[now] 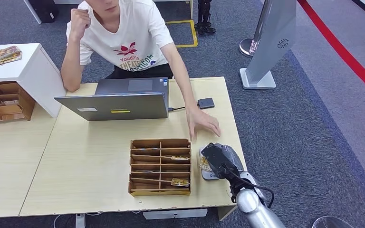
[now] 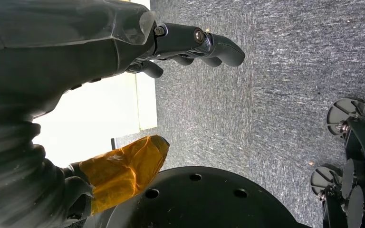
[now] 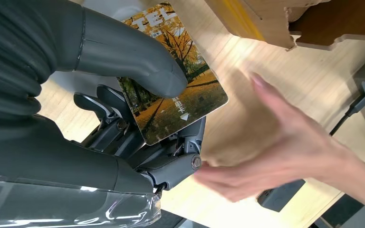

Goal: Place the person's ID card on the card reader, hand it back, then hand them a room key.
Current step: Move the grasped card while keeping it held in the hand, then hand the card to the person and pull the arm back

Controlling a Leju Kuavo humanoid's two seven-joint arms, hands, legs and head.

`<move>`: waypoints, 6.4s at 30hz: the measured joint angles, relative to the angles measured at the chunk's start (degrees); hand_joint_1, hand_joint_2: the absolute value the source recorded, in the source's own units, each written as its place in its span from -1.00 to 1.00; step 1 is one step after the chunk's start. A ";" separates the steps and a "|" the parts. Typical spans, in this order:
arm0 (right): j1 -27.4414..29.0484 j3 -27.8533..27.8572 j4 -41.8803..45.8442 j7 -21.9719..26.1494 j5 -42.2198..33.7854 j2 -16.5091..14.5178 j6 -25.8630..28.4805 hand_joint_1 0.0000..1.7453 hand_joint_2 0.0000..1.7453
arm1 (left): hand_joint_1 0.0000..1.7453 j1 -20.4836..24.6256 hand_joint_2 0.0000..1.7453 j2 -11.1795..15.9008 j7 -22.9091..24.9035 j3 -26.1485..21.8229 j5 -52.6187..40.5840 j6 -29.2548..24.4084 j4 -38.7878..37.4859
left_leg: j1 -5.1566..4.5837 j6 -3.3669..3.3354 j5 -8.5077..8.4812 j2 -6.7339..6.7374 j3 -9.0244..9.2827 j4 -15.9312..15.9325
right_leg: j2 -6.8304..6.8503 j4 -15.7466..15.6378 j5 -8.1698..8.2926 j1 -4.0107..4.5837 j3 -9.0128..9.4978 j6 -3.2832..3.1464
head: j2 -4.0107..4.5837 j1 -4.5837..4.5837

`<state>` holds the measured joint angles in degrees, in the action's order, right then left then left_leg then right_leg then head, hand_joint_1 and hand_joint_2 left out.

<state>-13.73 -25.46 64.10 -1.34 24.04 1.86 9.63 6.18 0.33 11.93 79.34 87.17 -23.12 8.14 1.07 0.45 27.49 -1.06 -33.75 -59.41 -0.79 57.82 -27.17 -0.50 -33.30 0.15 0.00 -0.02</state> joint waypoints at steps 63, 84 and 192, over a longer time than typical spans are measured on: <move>4.99 6.12 9.40 3.24 -10.22 1.55 -8.25 1.00 1.00 | -1.00 -0.19 1.00 -0.02 -1.10 -0.31 0.09 -0.24 0.00 | -0.02 -0.01 0.00 0.02 0.11 -0.01 | -0.02 -0.01 0.01 -0.01 0.08 0.01 | 0.00 -0.01; 5.81 6.12 12.34 2.55 -10.81 3.66 -8.03 1.00 1.00 | -1.00 -0.22 1.00 -0.01 -1.22 -1.03 0.09 -0.38 0.01 | -0.02 -0.01 0.00 0.02 0.10 -0.01 | -0.02 -0.01 0.01 -0.01 0.08 0.01 | 0.00 0.00; 1.50 5.29 -1.15 0.75 -6.57 2.56 -6.17 1.00 1.00 | -1.00 -0.10 1.00 0.00 -0.85 -0.99 0.09 -0.18 0.01 | -0.02 -0.01 0.00 0.00 0.07 -0.01 | -0.01 -0.01 0.01 -0.01 0.07 0.01 | 0.00 0.00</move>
<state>-12.24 -20.17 62.95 -0.59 17.46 4.42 3.46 6.09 0.33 11.08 78.35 87.26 -23.30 8.14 1.05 0.44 27.50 -1.06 -33.68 -59.42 -0.79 57.81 -27.16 -0.51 -33.22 0.16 0.00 -0.02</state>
